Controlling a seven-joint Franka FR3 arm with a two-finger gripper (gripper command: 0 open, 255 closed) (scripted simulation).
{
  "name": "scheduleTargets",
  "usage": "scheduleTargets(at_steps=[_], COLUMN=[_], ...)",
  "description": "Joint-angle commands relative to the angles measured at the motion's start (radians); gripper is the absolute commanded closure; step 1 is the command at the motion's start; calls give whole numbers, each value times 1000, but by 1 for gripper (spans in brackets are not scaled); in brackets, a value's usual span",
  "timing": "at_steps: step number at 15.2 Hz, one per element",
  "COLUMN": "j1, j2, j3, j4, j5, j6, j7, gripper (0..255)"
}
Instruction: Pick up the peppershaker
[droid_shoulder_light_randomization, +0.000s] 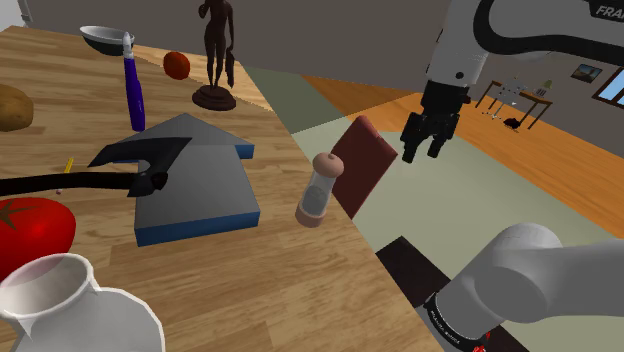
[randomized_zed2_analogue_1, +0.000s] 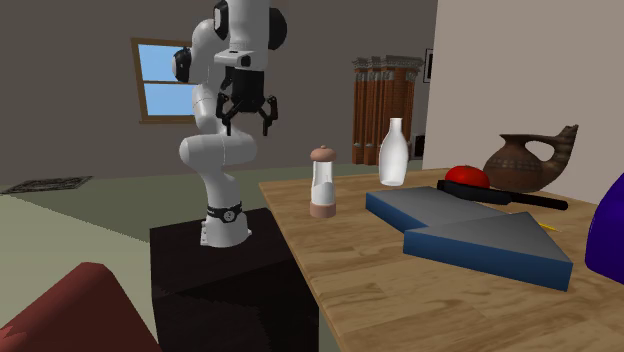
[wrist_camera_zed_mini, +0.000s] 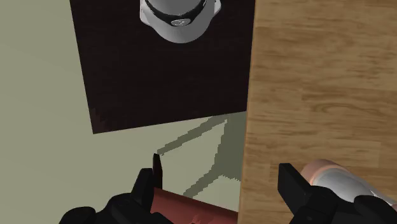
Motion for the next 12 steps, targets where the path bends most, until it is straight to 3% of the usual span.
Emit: scheduleTargets(at_steps=[1, 12], j1=[0, 54], j2=[0, 321], j3=[0, 177], j4=[0, 208], j5=[0, 119], j6=[0, 124], j7=[0, 201], gripper=[0, 0])
